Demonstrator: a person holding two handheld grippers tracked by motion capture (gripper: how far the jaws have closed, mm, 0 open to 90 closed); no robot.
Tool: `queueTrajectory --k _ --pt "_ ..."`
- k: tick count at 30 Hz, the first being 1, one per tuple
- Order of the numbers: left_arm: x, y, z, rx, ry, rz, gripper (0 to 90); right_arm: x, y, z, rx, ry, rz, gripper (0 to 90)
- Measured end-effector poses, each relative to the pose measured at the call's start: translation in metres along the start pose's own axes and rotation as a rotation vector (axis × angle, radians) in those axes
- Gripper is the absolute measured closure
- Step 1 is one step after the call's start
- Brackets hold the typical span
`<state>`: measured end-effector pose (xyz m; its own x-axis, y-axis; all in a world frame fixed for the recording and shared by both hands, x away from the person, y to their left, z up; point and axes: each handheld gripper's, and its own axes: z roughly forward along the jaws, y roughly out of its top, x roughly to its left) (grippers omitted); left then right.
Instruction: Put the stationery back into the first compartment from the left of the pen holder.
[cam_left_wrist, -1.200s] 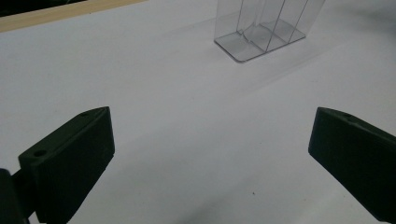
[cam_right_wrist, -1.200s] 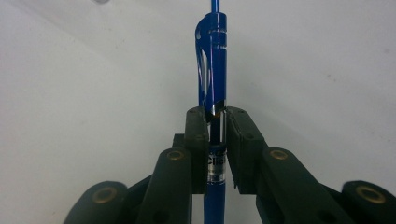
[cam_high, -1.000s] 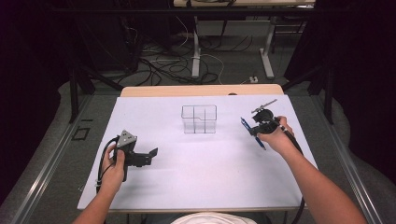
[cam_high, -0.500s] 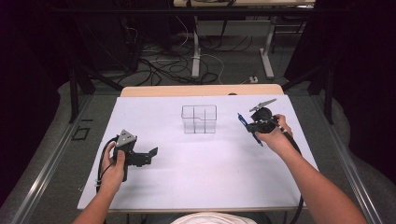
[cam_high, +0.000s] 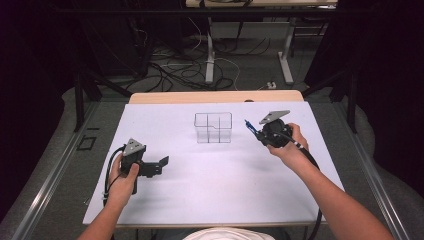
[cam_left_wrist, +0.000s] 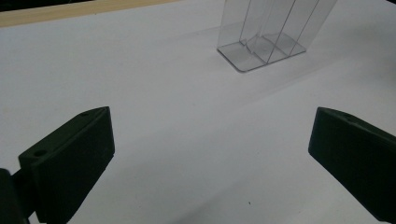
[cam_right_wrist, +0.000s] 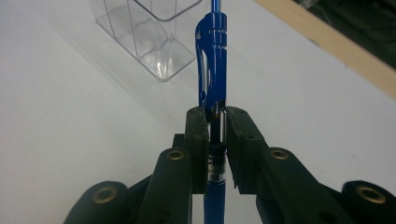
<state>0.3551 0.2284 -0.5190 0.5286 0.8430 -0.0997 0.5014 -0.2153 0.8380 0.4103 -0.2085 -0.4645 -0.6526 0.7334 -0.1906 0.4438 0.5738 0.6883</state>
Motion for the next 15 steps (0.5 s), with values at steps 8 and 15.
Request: queueTrajectory --k 8,15 --pt "-0.001 0.002 0.0 -0.012 -0.018 -0.046 0.4 0.027 0.002 -0.014 -0.086 -0.091 -0.233 79.5" --pt "-0.002 0.008 -0.001 -0.029 -0.079 -0.114 0.4 0.058 -0.002 -0.024 -0.151 -0.201 -0.528 79.5"
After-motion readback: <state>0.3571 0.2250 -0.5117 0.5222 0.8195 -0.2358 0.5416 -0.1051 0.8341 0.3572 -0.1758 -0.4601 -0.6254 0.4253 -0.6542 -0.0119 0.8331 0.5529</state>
